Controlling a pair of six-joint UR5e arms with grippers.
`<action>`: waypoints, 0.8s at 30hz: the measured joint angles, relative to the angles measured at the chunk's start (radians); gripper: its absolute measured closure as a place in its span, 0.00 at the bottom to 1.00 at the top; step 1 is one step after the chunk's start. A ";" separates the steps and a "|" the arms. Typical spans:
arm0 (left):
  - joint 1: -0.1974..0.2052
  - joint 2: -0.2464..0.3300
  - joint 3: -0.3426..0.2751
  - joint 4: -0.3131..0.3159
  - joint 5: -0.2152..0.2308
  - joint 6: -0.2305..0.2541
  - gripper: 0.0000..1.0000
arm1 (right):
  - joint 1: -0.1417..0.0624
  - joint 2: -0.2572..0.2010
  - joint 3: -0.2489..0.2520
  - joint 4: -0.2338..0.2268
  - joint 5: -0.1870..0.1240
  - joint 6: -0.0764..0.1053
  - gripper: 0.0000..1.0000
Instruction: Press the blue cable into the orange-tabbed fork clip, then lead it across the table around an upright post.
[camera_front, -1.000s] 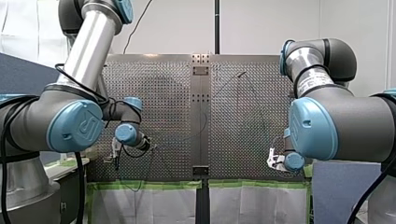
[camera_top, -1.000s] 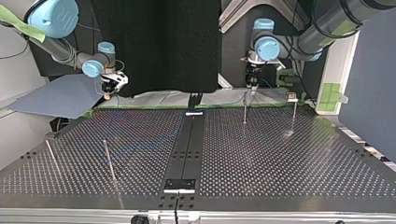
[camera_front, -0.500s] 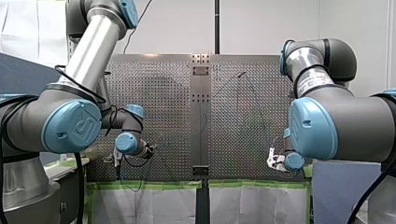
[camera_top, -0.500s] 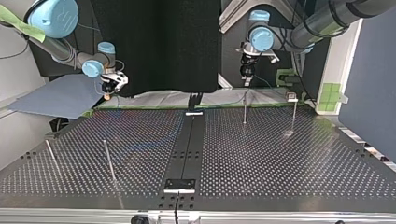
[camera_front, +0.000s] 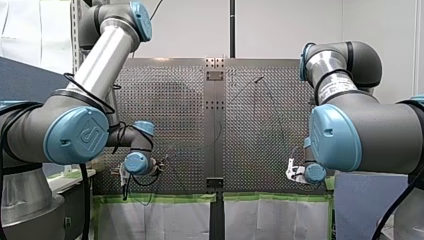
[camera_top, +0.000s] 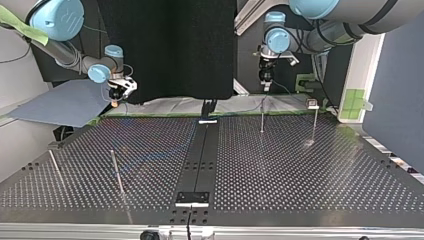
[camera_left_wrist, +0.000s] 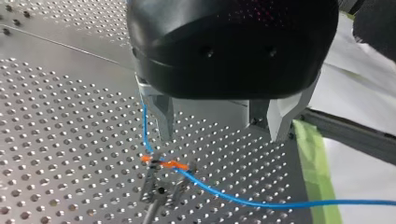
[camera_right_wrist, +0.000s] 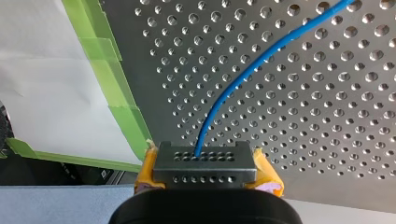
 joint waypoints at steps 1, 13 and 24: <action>0.000 0.000 0.000 0.010 -0.002 0.004 0.00 | 0.000 0.000 0.000 0.000 0.000 0.000 1.00; 0.000 -0.001 0.000 0.027 -0.030 0.016 0.00 | 0.000 0.000 0.000 -0.001 0.000 0.000 1.00; 0.001 -0.001 0.000 0.036 -0.024 0.021 0.00 | 0.000 0.000 0.000 -0.001 -0.001 0.000 1.00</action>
